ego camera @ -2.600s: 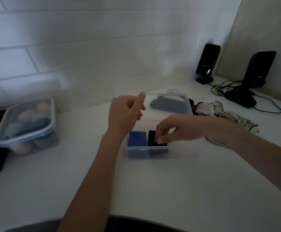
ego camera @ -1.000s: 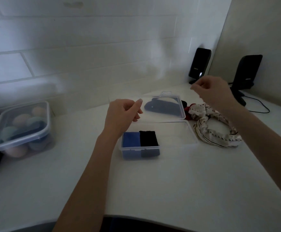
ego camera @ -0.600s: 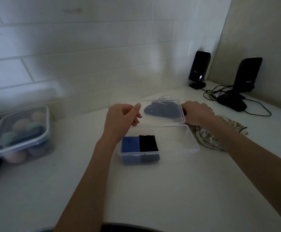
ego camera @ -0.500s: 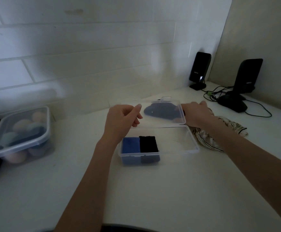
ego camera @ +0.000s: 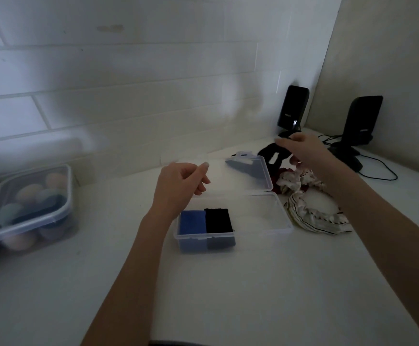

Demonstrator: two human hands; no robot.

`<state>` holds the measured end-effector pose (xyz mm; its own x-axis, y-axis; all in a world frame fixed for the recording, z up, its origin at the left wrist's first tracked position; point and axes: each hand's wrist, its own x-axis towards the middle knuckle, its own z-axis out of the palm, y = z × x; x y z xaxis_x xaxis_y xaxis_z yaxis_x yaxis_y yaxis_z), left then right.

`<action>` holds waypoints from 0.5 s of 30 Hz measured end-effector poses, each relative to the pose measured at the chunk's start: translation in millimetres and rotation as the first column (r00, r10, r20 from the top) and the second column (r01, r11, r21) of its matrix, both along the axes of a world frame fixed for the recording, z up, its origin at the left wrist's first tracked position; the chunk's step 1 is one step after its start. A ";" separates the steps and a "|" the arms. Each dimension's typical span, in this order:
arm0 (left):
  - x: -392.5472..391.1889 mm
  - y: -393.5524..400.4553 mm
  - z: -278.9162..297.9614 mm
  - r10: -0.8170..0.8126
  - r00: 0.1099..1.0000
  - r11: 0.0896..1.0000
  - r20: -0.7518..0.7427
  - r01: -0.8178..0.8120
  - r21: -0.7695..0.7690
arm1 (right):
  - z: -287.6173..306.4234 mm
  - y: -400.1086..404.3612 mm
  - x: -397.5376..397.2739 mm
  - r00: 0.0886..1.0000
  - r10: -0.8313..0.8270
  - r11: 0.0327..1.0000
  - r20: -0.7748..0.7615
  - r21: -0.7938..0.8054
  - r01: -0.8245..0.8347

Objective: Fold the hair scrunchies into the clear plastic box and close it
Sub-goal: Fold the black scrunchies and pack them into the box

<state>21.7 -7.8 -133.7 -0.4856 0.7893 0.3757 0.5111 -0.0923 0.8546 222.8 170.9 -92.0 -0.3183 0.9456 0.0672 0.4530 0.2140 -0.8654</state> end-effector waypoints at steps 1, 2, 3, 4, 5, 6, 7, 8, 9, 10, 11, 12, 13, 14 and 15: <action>0.0 0.1 -0.1 0.002 1.000 1.000 -0.003 -0.002 -0.005 | 3.7 -1.4 2.4 0.998 -0.006 1.000 -0.070 -0.026 0.004; -0.3 0.3 -0.2 0.003 1.000 1.000 -0.004 -0.003 -0.008 | 7.7 -3.3 4.9 0.989 0.003 0.998 -0.151 -0.060 -0.012; -0.2 0.4 -0.1 0.001 1.000 1.000 -0.003 -0.001 -0.012 | 11.9 -7.0 7.2 0.974 0.027 0.994 -0.226 -0.095 -0.050; 0.3 0.3 0.1 0.000 1.000 1.000 -0.007 0.000 -0.013 | 15.9 -11.5 8.8 0.957 0.066 0.987 -0.281 -0.120 -0.103; 0.6 0.4 0.2 0.001 1.000 1.000 -0.018 -0.002 -0.011 | 19.6 -17.3 10.1 0.943 0.112 0.978 -0.314 -0.135 -0.161; 1.0 0.2 0.5 0.004 0.999 1.000 -0.032 -0.005 -0.009 | 23.0 -23.6 10.5 0.930 0.154 0.967 -0.334 -0.143 -0.211; 1.3 0.4 0.9 0.009 0.999 1.000 -0.047 -0.010 -0.011 | 26.3 -31.0 10.3 0.917 0.189 0.956 -0.352 -0.147 -0.254; 1.5 0.5 1.4 0.014 0.998 1.000 -0.063 -0.015 -0.014 | 28.9 -38.5 9.6 0.902 0.222 0.945 -0.371 -0.148 -0.293; 1.9 0.7 2.3 0.020 0.996 1.000 -0.082 -0.022 -0.013 | 30.8 -46.3 8.7 0.886 0.251 0.933 -0.390 -0.146 -0.329; 2.2 1.0 2.8 0.029 0.994 1.000 -0.107 -0.030 -0.003 | 32.0 -53.8 7.6 0.868 0.278 0.922 -0.411 -0.139 -0.361; 2.7 1.2 3.4 0.038 0.989 0.999 -0.141 -0.035 0.020 | 32.3 -61.0 6.0 0.849 0.302 0.912 -0.434 -0.129 -0.390; 4.5 0.5 4.9 0.041 0.983 0.998 -0.178 -0.033 0.050 | 31.7 -67.2 4.1 0.825 0.323 0.901 -0.463 -0.117 -0.418; 6.9 -0.4 6.6 0.038 0.978 0.996 -0.204 -0.022 0.081 | 30.2 -73.0 1.8 0.800 0.336 0.892 -0.497 -0.105 -0.440; 9.6 -1.5 8.4 0.024 0.979 0.994 -0.203 -0.002 0.110 | 28.1 -78.3 -0.3 0.777 0.337 0.887 -0.532 -0.096 -0.451; 11.6 -2.0 9.8 -0.012 0.986 0.990 -0.169 0.035 0.135 | 25.7 -82.6 -2.4 0.759 0.331 0.886 -0.561 -0.091 -0.454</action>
